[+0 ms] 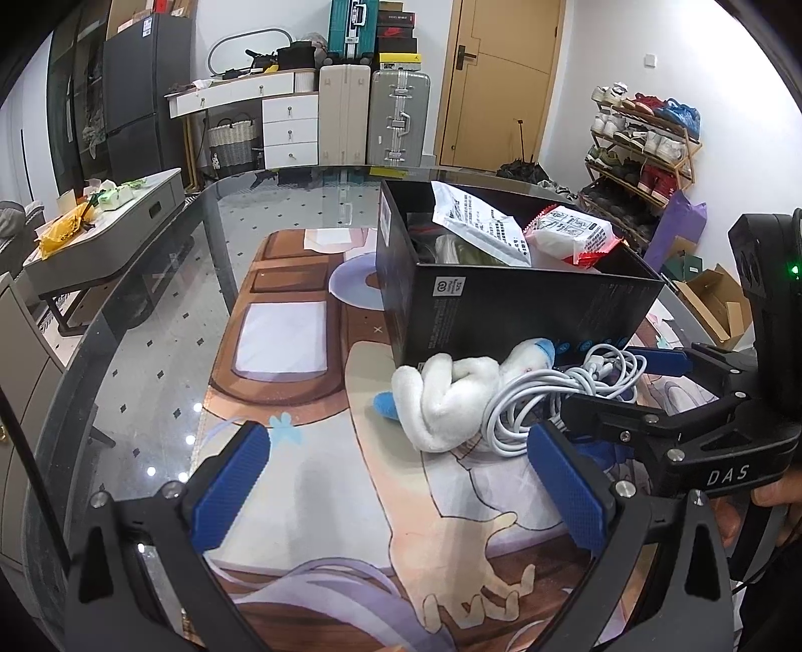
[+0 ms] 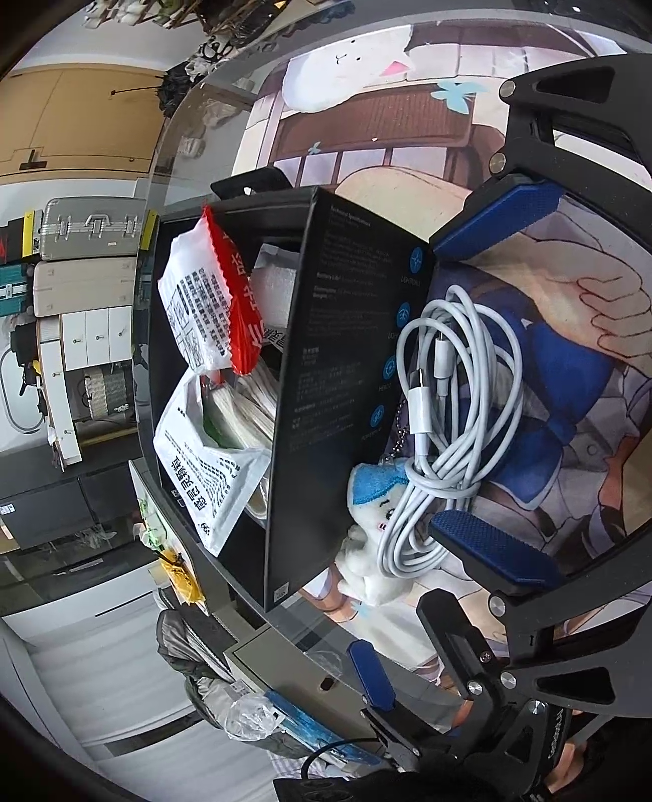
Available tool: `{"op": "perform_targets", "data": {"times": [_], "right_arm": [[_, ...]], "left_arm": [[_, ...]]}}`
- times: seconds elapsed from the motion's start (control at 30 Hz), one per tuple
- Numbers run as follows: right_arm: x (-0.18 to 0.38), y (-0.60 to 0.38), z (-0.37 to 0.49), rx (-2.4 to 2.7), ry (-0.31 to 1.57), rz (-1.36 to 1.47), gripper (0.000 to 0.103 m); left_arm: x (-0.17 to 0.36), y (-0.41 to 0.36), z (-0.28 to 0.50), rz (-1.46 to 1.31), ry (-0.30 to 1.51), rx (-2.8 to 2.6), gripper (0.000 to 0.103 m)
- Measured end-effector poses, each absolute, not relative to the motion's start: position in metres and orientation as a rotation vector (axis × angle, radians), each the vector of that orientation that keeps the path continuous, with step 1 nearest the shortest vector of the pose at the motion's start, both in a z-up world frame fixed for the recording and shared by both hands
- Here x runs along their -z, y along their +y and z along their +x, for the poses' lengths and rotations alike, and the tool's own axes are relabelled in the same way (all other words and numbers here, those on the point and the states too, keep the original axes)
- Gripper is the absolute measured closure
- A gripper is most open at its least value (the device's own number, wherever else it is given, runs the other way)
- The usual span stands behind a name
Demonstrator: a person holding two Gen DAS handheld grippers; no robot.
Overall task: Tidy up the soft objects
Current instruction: 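Move both tools toward the white plush toy and coiled cable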
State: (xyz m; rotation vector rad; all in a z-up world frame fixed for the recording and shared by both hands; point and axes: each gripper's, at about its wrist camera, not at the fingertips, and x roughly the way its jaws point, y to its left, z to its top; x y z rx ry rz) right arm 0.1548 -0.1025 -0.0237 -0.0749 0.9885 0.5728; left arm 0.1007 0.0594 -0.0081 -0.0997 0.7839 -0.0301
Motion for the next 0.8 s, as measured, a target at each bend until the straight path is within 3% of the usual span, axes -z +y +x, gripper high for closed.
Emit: {"op": "perform_targets", "data": {"times": [0.2, 0.8], "right_arm": [[0.019, -0.11, 0.153, -0.619, 0.982, -0.04, 0.025], [-0.001, -0.131, 0.146, -0.623, 0.941, -0.056, 0.03]], "left_arm": [[0.009, 0.057, 0.101, -0.087, 0.79, 0.028, 0.0], [0.012, 0.057, 0.105, -0.066, 0.808, 0.018, 0.0]]}}
